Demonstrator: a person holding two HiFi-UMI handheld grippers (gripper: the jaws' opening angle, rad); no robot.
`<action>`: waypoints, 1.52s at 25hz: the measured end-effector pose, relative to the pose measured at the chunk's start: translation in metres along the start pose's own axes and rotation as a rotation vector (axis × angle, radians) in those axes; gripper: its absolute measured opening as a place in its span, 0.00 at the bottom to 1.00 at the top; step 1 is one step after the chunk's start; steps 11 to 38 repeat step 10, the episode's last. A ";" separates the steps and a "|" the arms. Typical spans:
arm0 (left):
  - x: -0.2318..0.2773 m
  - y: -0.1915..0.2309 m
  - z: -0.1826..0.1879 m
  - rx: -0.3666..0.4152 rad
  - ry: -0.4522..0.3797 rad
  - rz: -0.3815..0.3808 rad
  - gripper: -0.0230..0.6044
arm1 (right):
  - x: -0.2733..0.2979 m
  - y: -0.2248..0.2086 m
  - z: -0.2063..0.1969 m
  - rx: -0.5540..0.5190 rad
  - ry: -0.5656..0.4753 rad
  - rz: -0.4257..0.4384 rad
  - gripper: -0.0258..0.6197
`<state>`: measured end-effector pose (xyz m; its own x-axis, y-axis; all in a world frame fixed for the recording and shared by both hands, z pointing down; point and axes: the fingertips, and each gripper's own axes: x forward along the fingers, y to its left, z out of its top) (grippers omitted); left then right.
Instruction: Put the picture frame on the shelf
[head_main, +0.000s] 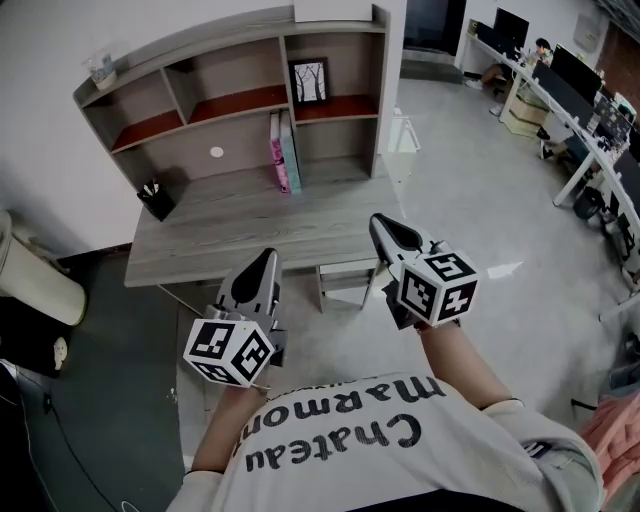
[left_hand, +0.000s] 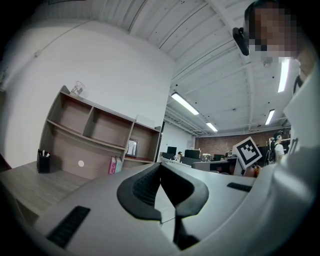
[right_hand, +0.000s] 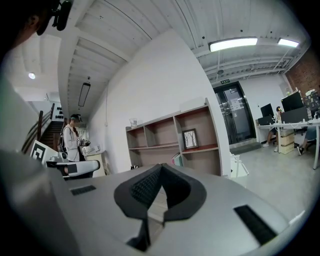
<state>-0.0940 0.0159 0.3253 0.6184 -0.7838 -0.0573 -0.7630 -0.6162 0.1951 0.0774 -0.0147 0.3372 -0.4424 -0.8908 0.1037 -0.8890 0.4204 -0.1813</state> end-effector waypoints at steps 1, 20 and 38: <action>-0.003 -0.001 -0.002 -0.003 0.004 -0.001 0.06 | -0.001 0.002 -0.003 0.002 0.007 0.002 0.05; -0.016 -0.002 -0.006 -0.024 0.007 0.011 0.06 | -0.007 0.017 -0.018 -0.007 0.050 0.020 0.05; -0.016 -0.002 -0.006 -0.024 0.007 0.011 0.06 | -0.007 0.017 -0.018 -0.007 0.050 0.020 0.05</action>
